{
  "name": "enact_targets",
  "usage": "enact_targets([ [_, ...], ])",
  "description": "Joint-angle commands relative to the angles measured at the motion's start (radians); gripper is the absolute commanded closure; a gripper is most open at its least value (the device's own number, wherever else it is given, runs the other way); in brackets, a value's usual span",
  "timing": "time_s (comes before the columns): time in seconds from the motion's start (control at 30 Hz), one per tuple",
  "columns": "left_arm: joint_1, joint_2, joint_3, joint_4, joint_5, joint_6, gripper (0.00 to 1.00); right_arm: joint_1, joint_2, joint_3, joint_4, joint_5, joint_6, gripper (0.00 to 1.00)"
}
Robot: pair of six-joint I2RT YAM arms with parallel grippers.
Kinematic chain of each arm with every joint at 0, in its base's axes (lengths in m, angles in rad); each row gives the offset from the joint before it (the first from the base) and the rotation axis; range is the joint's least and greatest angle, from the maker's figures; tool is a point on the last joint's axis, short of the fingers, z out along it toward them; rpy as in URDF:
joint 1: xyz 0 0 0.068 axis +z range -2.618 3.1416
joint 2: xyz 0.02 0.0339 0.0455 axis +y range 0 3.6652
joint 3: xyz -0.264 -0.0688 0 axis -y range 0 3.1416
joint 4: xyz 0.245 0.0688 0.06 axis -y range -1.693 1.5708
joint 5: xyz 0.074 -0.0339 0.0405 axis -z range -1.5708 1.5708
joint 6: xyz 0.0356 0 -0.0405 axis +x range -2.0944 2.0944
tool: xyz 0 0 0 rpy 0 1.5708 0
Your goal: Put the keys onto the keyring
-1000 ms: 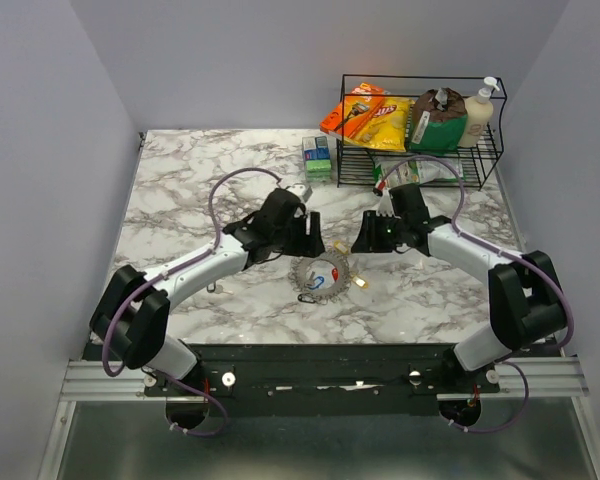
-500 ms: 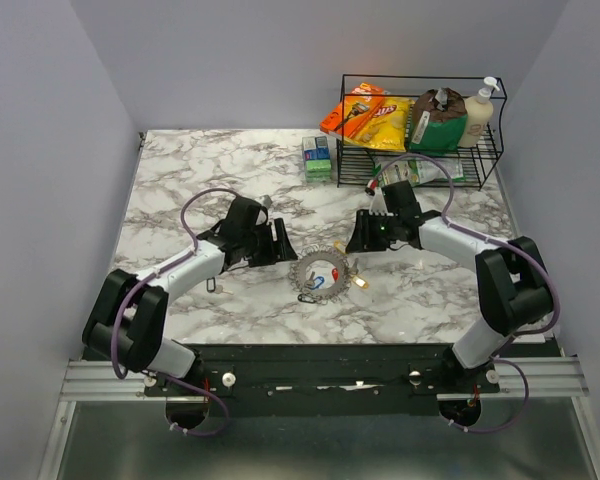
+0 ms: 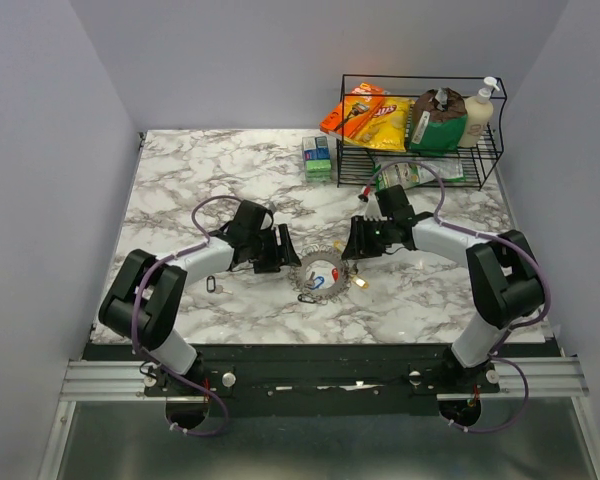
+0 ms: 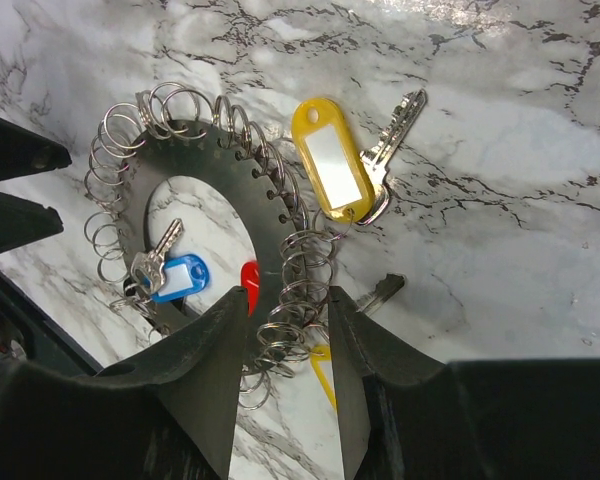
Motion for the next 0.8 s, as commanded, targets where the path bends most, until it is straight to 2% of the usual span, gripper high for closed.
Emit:
enact_targets([
  [0.0, 0.006, 0.023, -0.013, 0.046, 0.037, -0.025, 0.24, 0.010, 0.021, 0.006, -0.007, -0.034, 0.002, 0.53],
  [0.23, 0.006, 0.043, -0.015, 0.076, 0.054, -0.036, 0.25, 0.016, 0.038, -0.017, 0.012, -0.050, 0.011, 0.53],
  [0.77, 0.006, 0.096, -0.016, 0.129, 0.071, -0.055, 0.35, 0.027, 0.041, -0.071, 0.047, -0.061, 0.038, 0.53],
])
